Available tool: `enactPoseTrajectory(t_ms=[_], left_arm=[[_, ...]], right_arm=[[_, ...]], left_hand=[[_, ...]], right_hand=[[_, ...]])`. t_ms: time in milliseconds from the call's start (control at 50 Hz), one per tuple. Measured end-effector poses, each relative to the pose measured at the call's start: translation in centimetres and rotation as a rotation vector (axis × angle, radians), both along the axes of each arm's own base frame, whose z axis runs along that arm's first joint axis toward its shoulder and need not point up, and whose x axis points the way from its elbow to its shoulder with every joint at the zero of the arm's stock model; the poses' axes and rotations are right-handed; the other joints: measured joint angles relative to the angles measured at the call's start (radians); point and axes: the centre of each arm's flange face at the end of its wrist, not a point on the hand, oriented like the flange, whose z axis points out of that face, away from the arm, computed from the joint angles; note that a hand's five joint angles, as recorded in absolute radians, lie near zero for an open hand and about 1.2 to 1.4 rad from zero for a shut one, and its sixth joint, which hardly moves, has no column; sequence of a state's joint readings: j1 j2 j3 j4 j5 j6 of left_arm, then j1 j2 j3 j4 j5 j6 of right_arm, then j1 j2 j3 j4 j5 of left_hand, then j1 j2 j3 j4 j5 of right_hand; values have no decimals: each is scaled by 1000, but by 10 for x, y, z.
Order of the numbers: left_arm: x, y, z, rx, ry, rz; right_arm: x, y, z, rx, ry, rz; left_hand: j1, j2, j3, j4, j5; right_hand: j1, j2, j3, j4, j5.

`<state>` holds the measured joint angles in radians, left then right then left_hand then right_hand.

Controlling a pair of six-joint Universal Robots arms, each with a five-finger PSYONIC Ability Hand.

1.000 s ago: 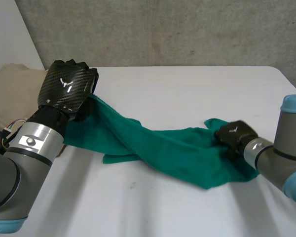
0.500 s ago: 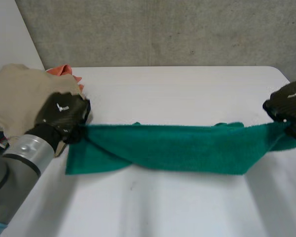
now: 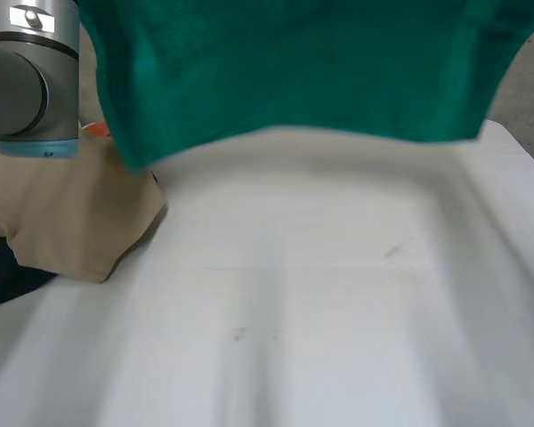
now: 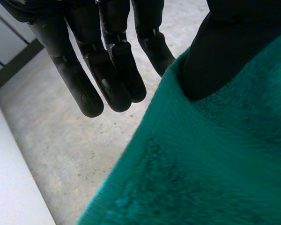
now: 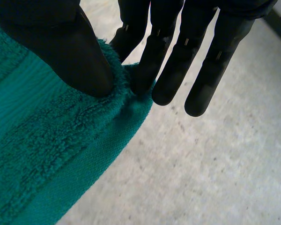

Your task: Fold the laundry.

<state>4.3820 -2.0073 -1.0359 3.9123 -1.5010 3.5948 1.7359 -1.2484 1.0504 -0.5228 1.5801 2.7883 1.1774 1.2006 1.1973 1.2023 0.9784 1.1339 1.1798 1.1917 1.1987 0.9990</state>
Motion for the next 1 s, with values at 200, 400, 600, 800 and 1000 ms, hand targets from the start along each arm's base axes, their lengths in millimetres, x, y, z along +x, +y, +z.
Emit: enactPoseTrajectory(t_ms=[200, 400, 600, 800, 1000], left_arm=[[2, 6, -84, 305, -68, -6], [14, 48, -210, 676, -214, -11], [27, 53, -282, 872, -269, 7], [46, 34, -302, 943, -275, 14], [52, 33, -303, 968, -279, 10]], right_arm=[[11, -3, -62, 200, 80, 46], [8, 21, -193, 691, 187, 107], [9, 56, -243, 859, 282, 177], [4, 55, -246, 868, 283, 168], [-1, 51, -244, 863, 273, 146]], left_hand=[[0, 0, 0, 2, 0], [0, 0, 0, 2, 0], [-512, -518, -509, -520, -474], [-676, -702, -691, -714, -672], [-675, -702, -691, -714, -667]], right_hand=[[0, 0, 1, 1, 8], [0, 0, 2, 3, 10], [0, 0, 3, 3, 10], [0, 0, 3, 3, 10], [0, 0, 3, 3, 10]])
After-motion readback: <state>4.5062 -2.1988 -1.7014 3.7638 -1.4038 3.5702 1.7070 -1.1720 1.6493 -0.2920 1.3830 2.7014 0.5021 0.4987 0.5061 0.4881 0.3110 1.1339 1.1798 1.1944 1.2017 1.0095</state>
